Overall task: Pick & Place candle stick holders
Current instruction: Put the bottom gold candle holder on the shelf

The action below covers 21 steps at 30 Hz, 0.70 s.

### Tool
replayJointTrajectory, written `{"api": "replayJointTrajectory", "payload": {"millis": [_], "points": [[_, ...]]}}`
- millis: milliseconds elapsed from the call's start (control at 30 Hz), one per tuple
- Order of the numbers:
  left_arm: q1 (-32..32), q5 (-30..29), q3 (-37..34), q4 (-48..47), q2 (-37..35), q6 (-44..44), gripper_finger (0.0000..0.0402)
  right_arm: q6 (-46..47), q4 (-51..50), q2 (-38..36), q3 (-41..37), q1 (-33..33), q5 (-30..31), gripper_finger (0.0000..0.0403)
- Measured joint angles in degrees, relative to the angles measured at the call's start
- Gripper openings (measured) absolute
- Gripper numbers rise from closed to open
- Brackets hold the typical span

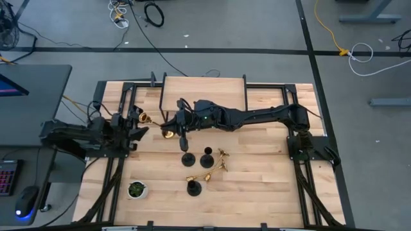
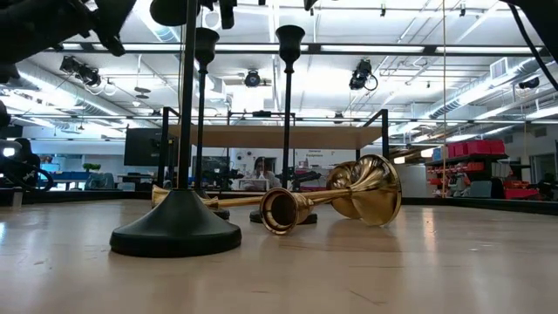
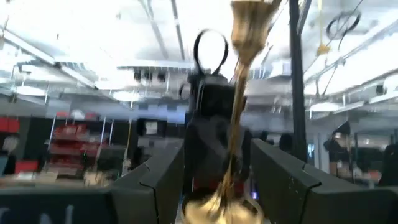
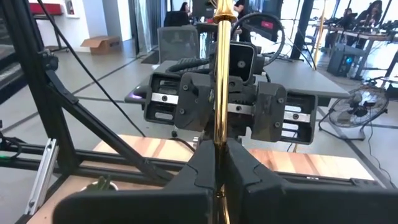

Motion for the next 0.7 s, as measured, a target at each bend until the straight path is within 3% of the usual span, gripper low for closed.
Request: {"api": "replayJointTrajectory", "payload": {"millis": [267,467,600,700], "points": [[-0.04,0.35,7.72,1.47,13.13,2.67,0.0188,0.56,-0.94,0.00,0.00,0.00,0.05,0.0004],[-0.05,8.82,13.05,1.75,18.53,4.24,0.0188,0.55,-1.19,0.00,-0.01,0.00,0.02,0.0004],[-0.01,7.61,13.71,1.47,21.23,4.83,0.0179,0.60,-1.25,0.00,-0.01,0.01,0.09,0.0004],[-0.01,5.66,13.73,1.47,22.07,5.69,0.0151,0.61,-1.23,0.00,0.01,0.04,0.09,0.0004]]}}
